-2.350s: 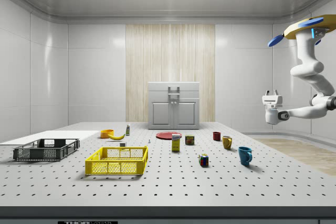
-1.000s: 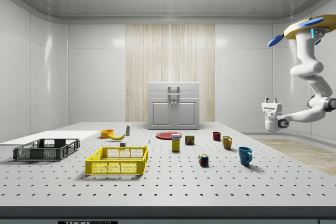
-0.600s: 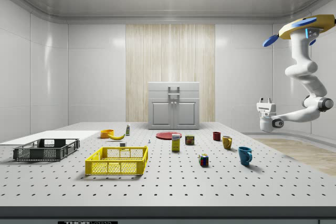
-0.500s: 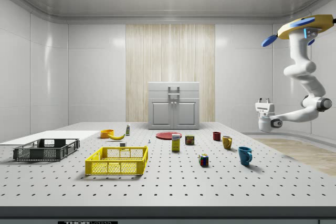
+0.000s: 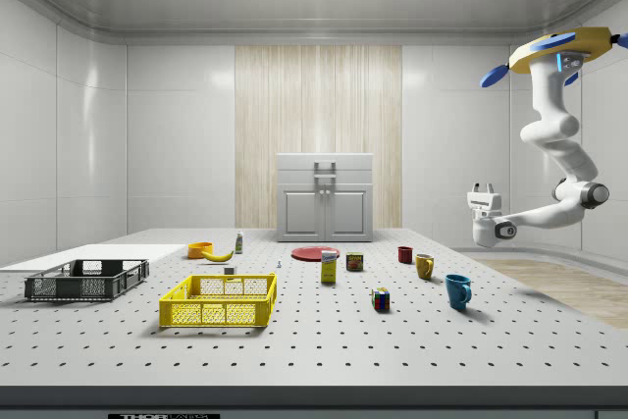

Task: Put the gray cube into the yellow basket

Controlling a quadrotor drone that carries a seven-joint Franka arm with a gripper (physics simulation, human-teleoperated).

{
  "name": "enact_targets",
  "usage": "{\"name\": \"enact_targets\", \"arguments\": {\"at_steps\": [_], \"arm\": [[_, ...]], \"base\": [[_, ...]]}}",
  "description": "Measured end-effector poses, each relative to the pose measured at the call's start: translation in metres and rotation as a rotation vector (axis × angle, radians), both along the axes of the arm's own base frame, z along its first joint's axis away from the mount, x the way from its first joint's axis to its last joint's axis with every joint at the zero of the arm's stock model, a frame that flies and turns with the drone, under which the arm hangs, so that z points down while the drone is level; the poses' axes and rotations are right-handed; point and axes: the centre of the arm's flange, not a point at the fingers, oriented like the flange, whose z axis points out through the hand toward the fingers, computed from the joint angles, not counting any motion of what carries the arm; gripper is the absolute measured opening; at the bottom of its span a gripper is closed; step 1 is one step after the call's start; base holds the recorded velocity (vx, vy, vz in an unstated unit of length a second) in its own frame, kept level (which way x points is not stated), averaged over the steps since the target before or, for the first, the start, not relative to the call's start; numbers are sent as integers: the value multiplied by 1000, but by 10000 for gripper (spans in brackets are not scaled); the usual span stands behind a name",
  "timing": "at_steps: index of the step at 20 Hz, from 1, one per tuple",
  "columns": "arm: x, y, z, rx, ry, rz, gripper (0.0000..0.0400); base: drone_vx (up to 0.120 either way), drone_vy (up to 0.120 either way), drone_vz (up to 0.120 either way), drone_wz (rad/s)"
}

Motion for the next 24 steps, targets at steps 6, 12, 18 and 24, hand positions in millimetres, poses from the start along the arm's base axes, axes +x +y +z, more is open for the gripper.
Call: {"name": "enact_targets", "arguments": {"at_steps": [6,12,18,24], "arm": [[0,4,0,-42,-5,-1,400],[-1,16,-2,-158,-9,-4,400],[-1,45,-12,-471,-13,-12,400],[1,91,-67,-1202,-13,-32,400]], "base": [[120,0,0,0],[120,0,0,0],[120,0,0,0],[120,0,0,0]]}}
